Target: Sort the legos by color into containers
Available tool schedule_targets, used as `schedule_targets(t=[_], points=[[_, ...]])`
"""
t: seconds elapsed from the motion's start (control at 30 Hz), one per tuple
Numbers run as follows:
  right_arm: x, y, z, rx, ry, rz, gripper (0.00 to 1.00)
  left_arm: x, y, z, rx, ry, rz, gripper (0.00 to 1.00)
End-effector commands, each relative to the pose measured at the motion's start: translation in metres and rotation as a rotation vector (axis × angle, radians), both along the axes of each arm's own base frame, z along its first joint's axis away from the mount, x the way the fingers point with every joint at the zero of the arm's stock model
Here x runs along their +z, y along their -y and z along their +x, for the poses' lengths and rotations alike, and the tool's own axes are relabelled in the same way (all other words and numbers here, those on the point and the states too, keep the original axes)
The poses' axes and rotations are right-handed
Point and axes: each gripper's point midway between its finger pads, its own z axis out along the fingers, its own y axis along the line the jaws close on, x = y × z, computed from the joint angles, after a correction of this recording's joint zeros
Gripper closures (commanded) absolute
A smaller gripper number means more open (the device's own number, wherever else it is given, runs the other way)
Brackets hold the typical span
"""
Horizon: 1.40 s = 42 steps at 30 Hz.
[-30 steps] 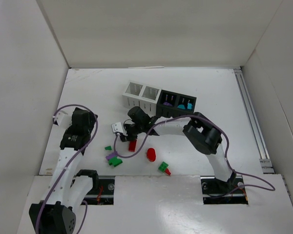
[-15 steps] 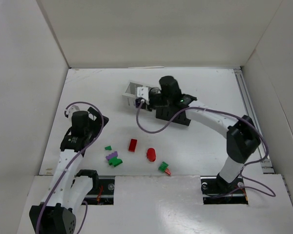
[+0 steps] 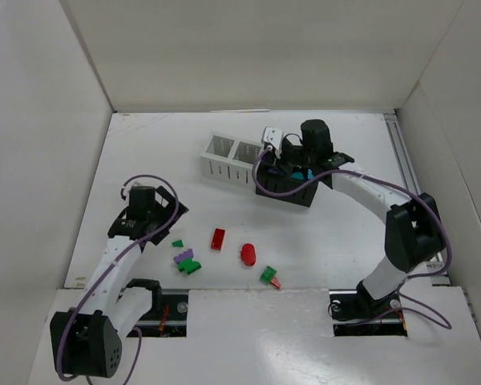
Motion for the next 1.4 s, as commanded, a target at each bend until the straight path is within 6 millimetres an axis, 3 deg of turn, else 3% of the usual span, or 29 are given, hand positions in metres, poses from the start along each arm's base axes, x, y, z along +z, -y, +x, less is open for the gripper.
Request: schedule_targets(t=[0.0, 0.2, 0.27, 0.4, 0.63, 0.87, 1.1, 1.37], points=[[0.006, 0.002, 0.004, -0.009, 0.021, 0.029, 0.61, -0.022, 0.006, -0.021, 0.024, -0.096, -0.042, 0.01], [-0.002, 0.015, 0.008, -0.062, 0.015, 0.018, 0.44, -0.041, 0.011, -0.044, 0.089, -0.166, -0.117, 0.01], [-0.002, 0.019, 0.011, -0.074, 0.008, 0.022, 0.34, -0.039, 0.015, -0.046, 0.087, -0.152, -0.138, 0.01], [-0.001, 0.021, 0.009, -0.083, 0.011, 0.020, 0.23, -0.038, 0.013, -0.048, 0.110, -0.153, -0.144, 0.01], [0.004, 0.030, 0.008, -0.097, 0.012, 0.032, 0.20, -0.045, 0.027, -0.071, 0.092, -0.238, -0.112, 0.01], [0.008, 0.030, 0.007, -0.097, 0.020, 0.036, 0.18, -0.048, 0.030, -0.073, 0.078, -0.258, -0.114, 0.01], [0.011, 0.030, 0.000, -0.079, 0.020, 0.045, 0.18, -0.059, 0.045, -0.084, -0.038, -0.310, -0.061, 0.01], [0.004, 0.036, -0.011, -0.102, 0.009, 0.033, 0.18, -0.067, 0.064, -0.100, -0.105, -0.376, -0.006, 0.19]])
